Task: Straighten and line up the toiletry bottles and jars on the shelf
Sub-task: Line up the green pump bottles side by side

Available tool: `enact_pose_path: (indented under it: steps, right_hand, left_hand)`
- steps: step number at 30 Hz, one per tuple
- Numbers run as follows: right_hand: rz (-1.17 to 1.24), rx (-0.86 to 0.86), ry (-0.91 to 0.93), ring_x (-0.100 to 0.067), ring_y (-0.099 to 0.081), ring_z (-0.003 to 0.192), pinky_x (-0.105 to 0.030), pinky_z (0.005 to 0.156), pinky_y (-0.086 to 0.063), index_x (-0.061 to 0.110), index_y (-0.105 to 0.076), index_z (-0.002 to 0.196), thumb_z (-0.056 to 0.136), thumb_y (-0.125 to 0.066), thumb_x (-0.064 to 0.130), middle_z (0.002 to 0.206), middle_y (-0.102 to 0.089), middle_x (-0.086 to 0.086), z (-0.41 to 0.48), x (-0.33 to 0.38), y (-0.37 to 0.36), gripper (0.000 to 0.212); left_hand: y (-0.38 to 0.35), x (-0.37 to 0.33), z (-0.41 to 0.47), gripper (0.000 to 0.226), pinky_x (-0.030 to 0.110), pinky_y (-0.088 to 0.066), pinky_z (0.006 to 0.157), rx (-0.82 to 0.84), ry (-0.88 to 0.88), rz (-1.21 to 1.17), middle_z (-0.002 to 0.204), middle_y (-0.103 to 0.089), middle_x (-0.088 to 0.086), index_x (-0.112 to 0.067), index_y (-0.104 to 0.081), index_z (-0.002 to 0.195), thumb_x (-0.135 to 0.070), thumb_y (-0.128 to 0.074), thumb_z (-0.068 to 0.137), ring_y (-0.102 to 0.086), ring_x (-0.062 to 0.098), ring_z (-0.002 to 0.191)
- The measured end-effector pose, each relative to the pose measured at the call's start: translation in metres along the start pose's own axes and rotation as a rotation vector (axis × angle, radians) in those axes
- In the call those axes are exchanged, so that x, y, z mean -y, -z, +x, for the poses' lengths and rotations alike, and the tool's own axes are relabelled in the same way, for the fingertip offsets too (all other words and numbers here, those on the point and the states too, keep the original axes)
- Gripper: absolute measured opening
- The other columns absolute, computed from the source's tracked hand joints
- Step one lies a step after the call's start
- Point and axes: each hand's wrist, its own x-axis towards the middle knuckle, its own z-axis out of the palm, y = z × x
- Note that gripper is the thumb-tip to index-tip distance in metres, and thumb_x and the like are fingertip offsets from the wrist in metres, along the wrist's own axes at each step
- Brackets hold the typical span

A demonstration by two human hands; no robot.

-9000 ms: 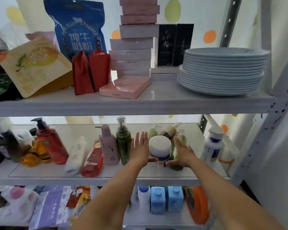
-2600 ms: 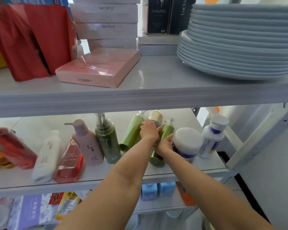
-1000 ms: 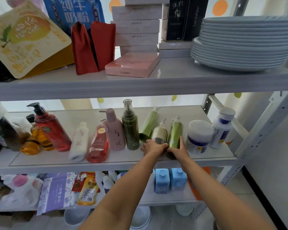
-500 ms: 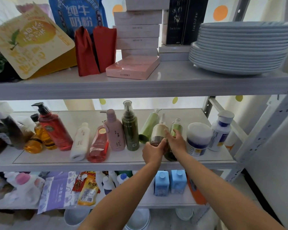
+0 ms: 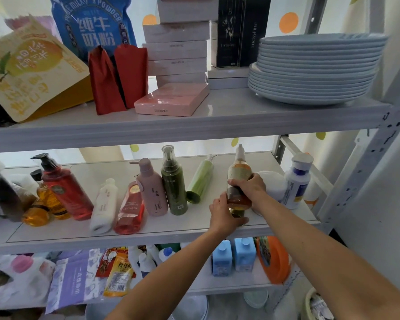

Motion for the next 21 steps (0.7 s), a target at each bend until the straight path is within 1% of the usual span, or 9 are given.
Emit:
enact_pose_path:
  steps: [2,4,6,8,10,13,16,19,21]
  right_hand:
    - [-0.055,-0.024,0.049,-0.029,-0.056,0.113,-0.04,0.097,-0.048,0.011,-0.042,0.133,0.071,-0.077,0.039,0.126,-0.057,-0.01,-0.003,-0.002,0.0,0.076]
    - [-0.059,-0.036,0.076,-0.029,-0.055,0.115,-0.04,0.099,-0.047,0.011,-0.041,0.134,0.073,-0.075,0.039,0.128,-0.056,-0.01,-0.004,-0.005,-0.002,0.076]
    - [-0.045,-0.038,0.084,-0.029,-0.055,0.116,-0.04,0.099,-0.047,0.011,-0.041,0.134,0.075,-0.074,0.039,0.129,-0.055,-0.011,-0.005,-0.005,-0.002,0.074]
    - [-0.036,-0.035,0.086,-0.029,-0.055,0.116,-0.039,0.099,-0.047,0.011,-0.041,0.134,0.076,-0.073,0.039,0.129,-0.055,-0.011,-0.006,-0.005,-0.002,0.073]
    - [-0.045,-0.032,0.092,-0.029,-0.055,0.116,-0.038,0.098,-0.046,0.011,-0.041,0.135,0.076,-0.073,0.039,0.129,-0.055,-0.011,-0.006,-0.005,-0.001,0.073]
    - [-0.084,-0.036,0.103,-0.029,-0.054,0.117,-0.038,0.096,-0.046,0.011,-0.041,0.135,0.075,-0.074,0.039,0.13,-0.055,-0.011,-0.004,-0.007,-0.002,0.074]
    - [-0.117,-0.038,0.105,-0.029,-0.055,0.115,-0.037,0.093,-0.047,0.011,-0.043,0.133,0.072,-0.077,0.038,0.128,-0.056,-0.01,-0.001,-0.009,-0.004,0.075]
    - [-0.143,-0.042,0.106,-0.029,-0.056,0.113,-0.036,0.092,-0.047,0.01,-0.044,0.132,0.069,-0.079,0.036,0.127,-0.057,-0.01,0.001,-0.012,-0.009,0.077]
    - [-0.162,-0.044,0.108,-0.028,-0.057,0.111,-0.038,0.093,-0.05,0.01,-0.044,0.13,0.067,-0.08,0.036,0.125,-0.058,-0.01,0.003,-0.015,-0.014,0.078]
  left_hand:
    - [-0.002,0.004,0.001,0.09,0.037,-0.039,0.101,0.034,0.039,0.07,0.13,-0.042,0.006,-0.023,-0.025,0.143,-0.037,-0.079,0.072,-0.037,0.024,0.123]
    - [-0.003,0.006,0.004,0.088,0.04,-0.04,0.099,0.082,0.106,0.079,0.13,-0.044,0.007,-0.025,-0.024,0.143,-0.042,-0.075,0.074,-0.038,0.026,0.122]
    - [-0.003,0.01,0.005,0.078,0.041,-0.047,0.096,0.111,0.154,0.112,0.123,-0.056,0.007,-0.024,-0.035,0.135,-0.046,-0.076,0.072,-0.05,0.026,0.116]
    - [-0.004,0.014,0.005,0.062,0.041,-0.054,0.087,0.083,0.164,0.128,0.111,-0.066,0.004,-0.023,-0.049,0.12,-0.045,-0.078,0.069,-0.062,0.023,0.103]
    - [-0.008,0.017,0.005,0.055,0.041,-0.055,0.083,0.035,0.147,0.168,0.104,-0.069,0.002,-0.024,-0.052,0.114,-0.044,-0.078,0.07,-0.064,0.022,0.096]
    - [-0.007,0.014,0.005,0.057,0.039,-0.054,0.082,-0.033,0.112,0.221,0.105,-0.068,0.004,-0.023,-0.049,0.12,-0.04,-0.076,0.073,-0.061,0.025,0.1]
    - [0.0,0.014,0.01,0.059,0.036,-0.049,0.079,-0.063,0.12,0.271,0.108,-0.066,0.01,-0.017,-0.046,0.126,-0.037,-0.072,0.077,-0.056,0.028,0.105]
    - [0.007,0.019,0.018,0.062,0.037,-0.05,0.085,-0.099,0.155,0.283,0.113,-0.064,0.012,-0.013,-0.044,0.129,-0.037,-0.072,0.079,-0.051,0.029,0.112]
    - [0.01,0.024,0.023,0.069,0.037,-0.048,0.089,-0.116,0.187,0.299,0.119,-0.06,0.014,-0.01,-0.039,0.135,-0.038,-0.071,0.08,-0.048,0.029,0.117]
